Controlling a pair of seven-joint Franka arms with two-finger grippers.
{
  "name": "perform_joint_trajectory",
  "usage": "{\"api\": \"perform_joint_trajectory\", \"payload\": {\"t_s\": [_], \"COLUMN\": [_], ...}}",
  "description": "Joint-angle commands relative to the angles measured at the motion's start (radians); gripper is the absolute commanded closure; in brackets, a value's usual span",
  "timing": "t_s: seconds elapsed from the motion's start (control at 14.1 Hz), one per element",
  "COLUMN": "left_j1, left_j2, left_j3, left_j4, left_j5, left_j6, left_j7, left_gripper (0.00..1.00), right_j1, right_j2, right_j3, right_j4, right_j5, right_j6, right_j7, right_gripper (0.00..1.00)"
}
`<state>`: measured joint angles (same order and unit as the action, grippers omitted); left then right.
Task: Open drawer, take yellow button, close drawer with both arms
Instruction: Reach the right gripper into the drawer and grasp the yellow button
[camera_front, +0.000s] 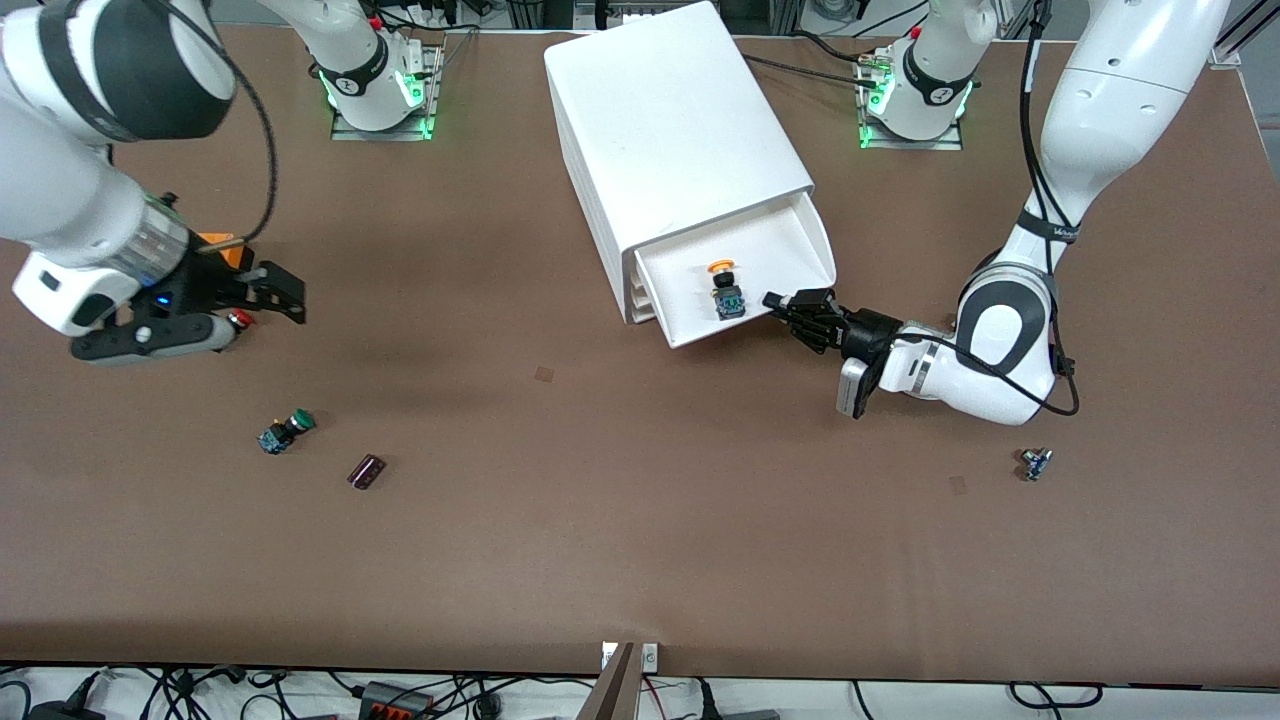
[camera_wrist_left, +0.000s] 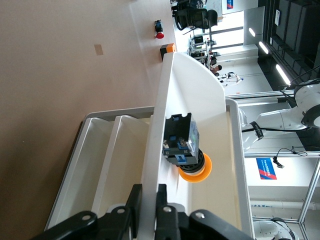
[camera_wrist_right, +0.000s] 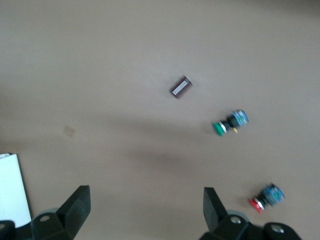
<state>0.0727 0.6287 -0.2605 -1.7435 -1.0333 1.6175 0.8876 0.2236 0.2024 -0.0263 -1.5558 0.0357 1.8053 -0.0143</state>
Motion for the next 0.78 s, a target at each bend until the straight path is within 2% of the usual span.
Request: {"api": "perform_joint_trajectory", "payload": {"t_s": [0.0,0.14,0.43,0.57,0.71], "left_j1": [0.002,0.021,0.032,0.033,0.032], "left_j2": [0.017,0.003,-0.032,-0.062,-0.098], "left_j3": [0.004,0.004,0.004,0.004,-0.003], "left_j4": [0.041,0.079,0.264,0.352,0.369], "left_j5": [0.036,0.064,0.244,0.402,0.601], "left_j6": [0.016,-0.019,-0.166,-0.212,-0.212], "left_j7": [-0.019,-0.079,-0.443,-0.624,-0.757], "left_gripper": [0.0,0.0,0.0,0.0,0.0], "right_j1": [0.086,0.141,0.25,0.313,0.362], "right_j2": [0.124,0.15,0.181,0.198,0.241], "right_j3": [-0.006,-0.004,-0.004,-0.006,-0.006], "right_j4": [0.163,0.172,0.175,0.2,0.259], "right_j5": [0.009,0.012,0.09,0.089,0.089], "right_j6": [0.025,0.081,0.173,0.198,0.204], "right_j7": [0.037,0.04,0.04,0.077,0.123], "right_gripper": [0.0,0.0,0.0,0.0,0.0]}}
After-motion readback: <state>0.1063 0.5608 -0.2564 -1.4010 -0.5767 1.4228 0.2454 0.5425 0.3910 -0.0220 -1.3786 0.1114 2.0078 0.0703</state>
